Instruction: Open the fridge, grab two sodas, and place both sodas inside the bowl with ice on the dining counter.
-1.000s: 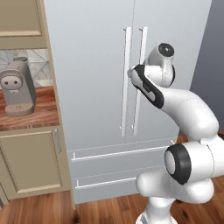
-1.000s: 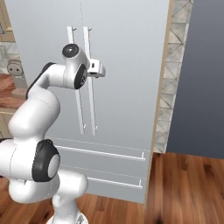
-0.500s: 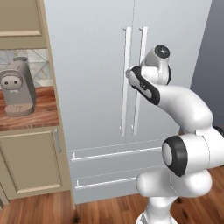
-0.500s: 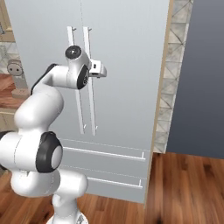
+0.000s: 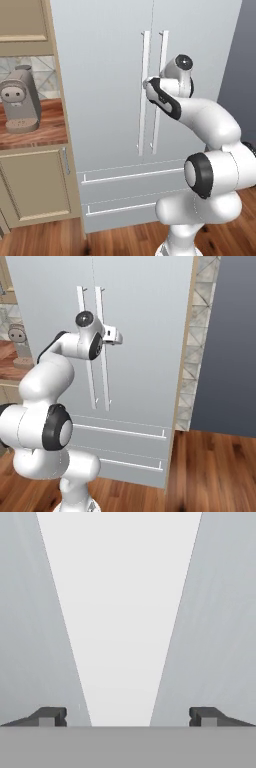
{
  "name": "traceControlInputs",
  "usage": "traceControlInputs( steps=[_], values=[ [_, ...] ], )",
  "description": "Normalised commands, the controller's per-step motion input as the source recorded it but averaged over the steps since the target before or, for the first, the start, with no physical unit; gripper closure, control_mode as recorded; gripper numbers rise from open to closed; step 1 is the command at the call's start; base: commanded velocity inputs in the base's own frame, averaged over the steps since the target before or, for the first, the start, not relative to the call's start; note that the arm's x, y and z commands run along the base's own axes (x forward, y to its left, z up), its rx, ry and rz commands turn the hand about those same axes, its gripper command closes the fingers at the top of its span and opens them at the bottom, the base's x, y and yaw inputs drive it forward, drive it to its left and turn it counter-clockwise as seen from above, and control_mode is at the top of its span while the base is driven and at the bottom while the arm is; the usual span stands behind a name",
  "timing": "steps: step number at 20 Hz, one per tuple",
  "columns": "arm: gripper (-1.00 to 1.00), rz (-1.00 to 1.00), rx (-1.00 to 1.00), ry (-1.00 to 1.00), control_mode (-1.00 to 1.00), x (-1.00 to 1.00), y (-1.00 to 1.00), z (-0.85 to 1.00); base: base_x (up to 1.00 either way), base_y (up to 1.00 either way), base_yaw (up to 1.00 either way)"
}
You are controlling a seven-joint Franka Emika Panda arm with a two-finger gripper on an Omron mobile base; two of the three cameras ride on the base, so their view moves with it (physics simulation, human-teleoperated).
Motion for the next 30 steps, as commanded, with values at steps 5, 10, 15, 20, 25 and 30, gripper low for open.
traceControlInputs(
  steps=[5, 10, 15, 20, 25, 30],
  values=[
    [1.0, 0.0, -0.01, 0.01, -1.0, 0.07, 0.01, -0.12, 0.0, 0.0, 0.0],
    [1.0, -0.01, -0.05, 0.01, -1.0, -0.03, -0.02, -0.11, 0.0, 0.0, 0.0],
    [1.0, -0.1, 0.0, -0.01, -1.0, -0.6, -0.56, 0.0, 0.0, 0.0, 0.0],
    [1.0, -0.09, 0.0, 0.0, -1.0, -0.71, -0.73, 0.0, 0.0, 0.0, 0.0],
    [1.0, -0.08, 0.0, 0.0, -1.0, -0.76, -0.8, 0.0, 0.0, 0.0, 0.0],
    [1.0, -0.07, 0.0, -0.02, -1.0, -0.85, -0.81, 0.0, 0.0, 0.0, 0.0]
  ],
)
